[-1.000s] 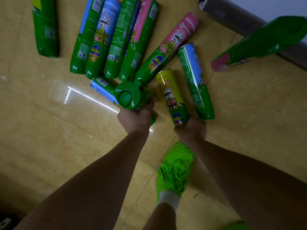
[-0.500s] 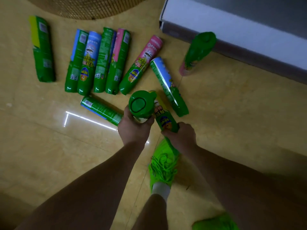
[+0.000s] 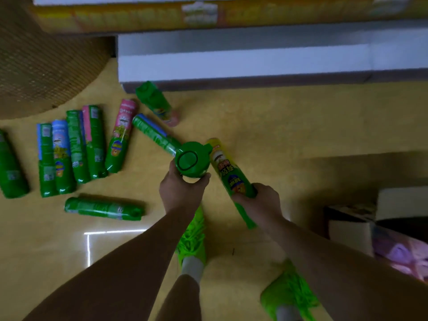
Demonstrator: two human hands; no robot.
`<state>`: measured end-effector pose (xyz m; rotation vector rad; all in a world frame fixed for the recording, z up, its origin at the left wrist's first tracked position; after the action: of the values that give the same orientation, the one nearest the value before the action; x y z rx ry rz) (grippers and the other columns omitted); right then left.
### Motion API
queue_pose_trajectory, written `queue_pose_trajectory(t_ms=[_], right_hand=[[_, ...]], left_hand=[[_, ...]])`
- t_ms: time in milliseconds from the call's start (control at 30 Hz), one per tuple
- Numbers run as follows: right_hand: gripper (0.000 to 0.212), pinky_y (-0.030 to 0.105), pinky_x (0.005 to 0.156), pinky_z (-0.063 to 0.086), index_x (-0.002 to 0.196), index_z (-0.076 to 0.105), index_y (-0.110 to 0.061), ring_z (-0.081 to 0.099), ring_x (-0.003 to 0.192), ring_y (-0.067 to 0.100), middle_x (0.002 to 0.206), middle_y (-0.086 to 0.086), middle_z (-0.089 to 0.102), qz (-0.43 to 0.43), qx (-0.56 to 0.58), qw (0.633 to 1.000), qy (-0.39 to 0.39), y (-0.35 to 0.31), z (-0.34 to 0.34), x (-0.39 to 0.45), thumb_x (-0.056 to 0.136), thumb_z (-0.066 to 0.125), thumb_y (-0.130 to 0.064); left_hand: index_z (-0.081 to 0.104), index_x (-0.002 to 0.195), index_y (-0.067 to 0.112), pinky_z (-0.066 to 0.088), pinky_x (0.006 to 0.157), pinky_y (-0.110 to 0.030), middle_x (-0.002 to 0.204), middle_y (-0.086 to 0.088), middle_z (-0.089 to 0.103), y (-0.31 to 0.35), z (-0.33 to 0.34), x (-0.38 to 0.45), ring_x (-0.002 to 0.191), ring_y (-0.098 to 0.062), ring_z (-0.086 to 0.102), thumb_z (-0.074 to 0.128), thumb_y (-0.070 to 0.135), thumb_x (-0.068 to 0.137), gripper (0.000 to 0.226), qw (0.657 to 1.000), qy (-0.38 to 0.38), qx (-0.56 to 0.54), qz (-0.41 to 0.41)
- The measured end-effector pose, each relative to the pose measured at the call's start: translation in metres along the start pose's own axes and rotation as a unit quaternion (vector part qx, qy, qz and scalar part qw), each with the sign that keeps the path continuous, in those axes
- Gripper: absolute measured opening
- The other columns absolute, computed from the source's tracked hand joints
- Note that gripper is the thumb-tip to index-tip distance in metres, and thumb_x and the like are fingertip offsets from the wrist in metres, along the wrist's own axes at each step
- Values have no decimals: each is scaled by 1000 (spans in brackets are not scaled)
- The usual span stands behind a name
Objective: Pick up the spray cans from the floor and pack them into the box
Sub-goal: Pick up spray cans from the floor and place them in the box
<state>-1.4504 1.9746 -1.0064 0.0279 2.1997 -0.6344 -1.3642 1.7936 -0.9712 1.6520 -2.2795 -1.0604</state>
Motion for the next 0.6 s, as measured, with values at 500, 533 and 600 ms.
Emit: queue_pose_trajectory(t_ms=[500, 533, 600], right_hand=[[45, 34, 66, 59, 102, 71, -20, 67, 74, 16, 82, -2, 70, 94, 227, 949, 199, 131, -230, -70, 69, 79, -50], [44, 33, 65, 57, 103, 71, -19, 66, 74, 16, 82, -1, 69, 96, 231, 944, 217, 139, -243, -78, 71, 79, -48], [39, 27, 58, 53, 102, 71, -19, 64, 70, 13, 81, 0, 68, 101, 232, 937, 242, 154, -267, -94, 75, 78, -45]], left_hand=[[68, 106, 14, 34, 64, -21, 77, 14, 57, 240, 110, -150, 76, -11, 58, 93, 44, 60, 60, 961, -150, 18, 231], [68, 105, 16, 33, 63, -18, 77, 16, 56, 253, 115, -164, 76, -7, 54, 93, 43, 60, 58, 957, -164, 13, 240], [68, 106, 18, 36, 65, -19, 76, 18, 55, 276, 123, -191, 77, -5, 53, 93, 40, 61, 56, 948, -186, 11, 258]])
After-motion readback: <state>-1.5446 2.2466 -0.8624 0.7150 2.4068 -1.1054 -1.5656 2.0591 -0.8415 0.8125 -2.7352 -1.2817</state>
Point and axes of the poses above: each hand's wrist, its own x-axis towards the middle knuckle, its own z-axis out of the palm, y = z × x, the point moved 2 cm from there along x, towards the middle knuckle
